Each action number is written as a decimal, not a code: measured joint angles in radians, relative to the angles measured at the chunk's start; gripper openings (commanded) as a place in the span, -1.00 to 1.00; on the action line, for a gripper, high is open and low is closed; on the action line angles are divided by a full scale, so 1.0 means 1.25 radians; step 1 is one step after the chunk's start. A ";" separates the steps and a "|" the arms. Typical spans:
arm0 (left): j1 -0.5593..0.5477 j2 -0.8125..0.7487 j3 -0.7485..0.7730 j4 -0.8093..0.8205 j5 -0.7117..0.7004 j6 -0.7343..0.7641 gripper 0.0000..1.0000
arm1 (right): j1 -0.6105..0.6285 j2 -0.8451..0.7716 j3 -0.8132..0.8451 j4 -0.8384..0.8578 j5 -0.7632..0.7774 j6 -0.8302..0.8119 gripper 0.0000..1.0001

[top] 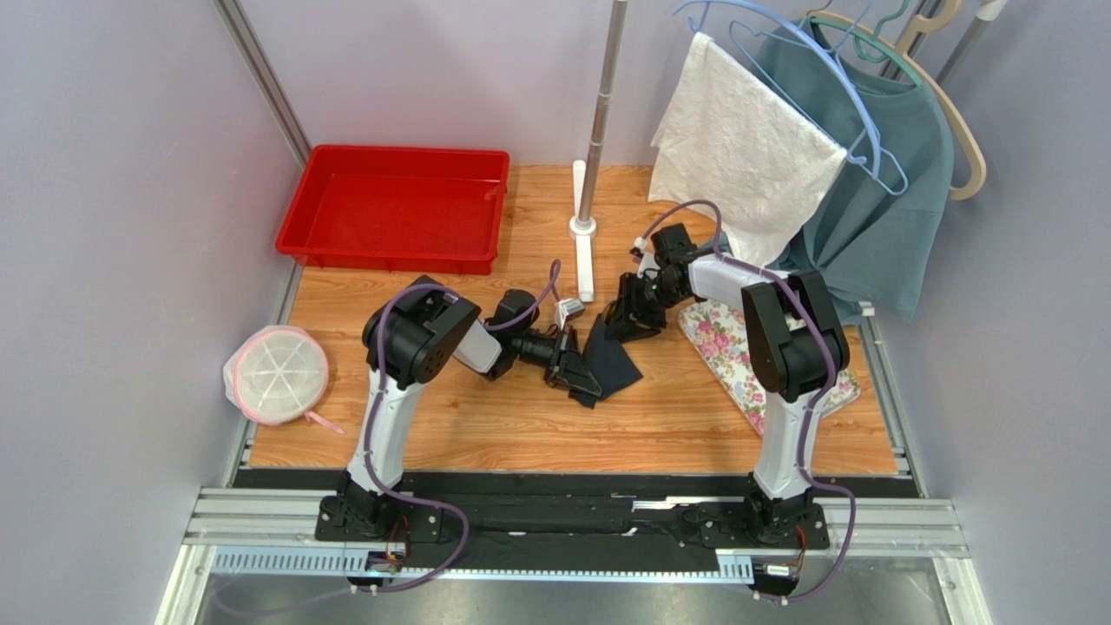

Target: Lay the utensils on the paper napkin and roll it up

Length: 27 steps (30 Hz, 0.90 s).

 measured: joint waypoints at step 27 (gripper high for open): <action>-0.001 -0.033 0.010 -0.065 -0.027 0.036 -0.25 | -0.004 0.044 0.015 0.012 -0.076 0.024 -1.00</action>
